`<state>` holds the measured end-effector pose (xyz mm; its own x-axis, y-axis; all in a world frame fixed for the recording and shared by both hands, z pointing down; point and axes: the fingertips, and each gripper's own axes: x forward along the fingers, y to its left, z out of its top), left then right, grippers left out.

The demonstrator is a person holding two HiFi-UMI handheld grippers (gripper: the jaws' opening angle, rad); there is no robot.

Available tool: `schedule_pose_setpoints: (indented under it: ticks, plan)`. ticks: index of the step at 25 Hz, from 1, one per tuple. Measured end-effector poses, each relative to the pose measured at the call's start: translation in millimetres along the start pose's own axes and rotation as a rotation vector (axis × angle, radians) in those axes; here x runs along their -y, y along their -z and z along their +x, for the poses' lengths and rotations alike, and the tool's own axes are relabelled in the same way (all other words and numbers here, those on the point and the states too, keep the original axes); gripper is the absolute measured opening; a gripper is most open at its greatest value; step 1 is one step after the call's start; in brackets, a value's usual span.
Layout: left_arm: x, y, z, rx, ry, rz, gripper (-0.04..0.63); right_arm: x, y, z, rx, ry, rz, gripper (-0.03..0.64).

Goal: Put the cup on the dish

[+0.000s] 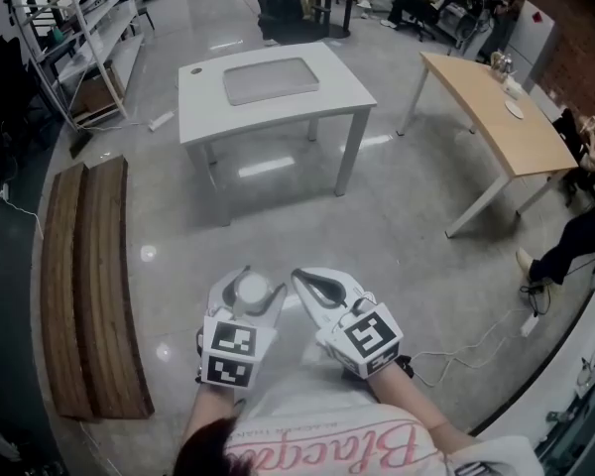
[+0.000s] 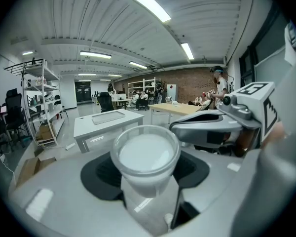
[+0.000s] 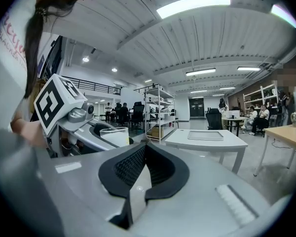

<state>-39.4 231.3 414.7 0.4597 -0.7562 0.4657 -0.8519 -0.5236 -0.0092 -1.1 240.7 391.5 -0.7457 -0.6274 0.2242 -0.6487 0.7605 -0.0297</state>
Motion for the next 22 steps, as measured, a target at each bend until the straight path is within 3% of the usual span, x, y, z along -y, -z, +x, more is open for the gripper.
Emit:
schedule_pose_setpoints:
  ticks: [5,16,22]
  plan:
    - [-0.3,-10.9,17.0,0.022,-0.02,-0.022,0.262,21.8,2.6,-0.4,-0.004,-0.013,-0.016,0.002]
    - [0.6,-12.2,40.6,-0.016,-0.023,-0.038,0.262,47.6,9.7,6.3,-0.006,-0.023,0.028,0.002]
    - [-11.2,-14.3,54.4,-0.019,0.007,-0.022,0.262,60.0,9.2,29.0,-0.004,-0.021,0.067,0.002]
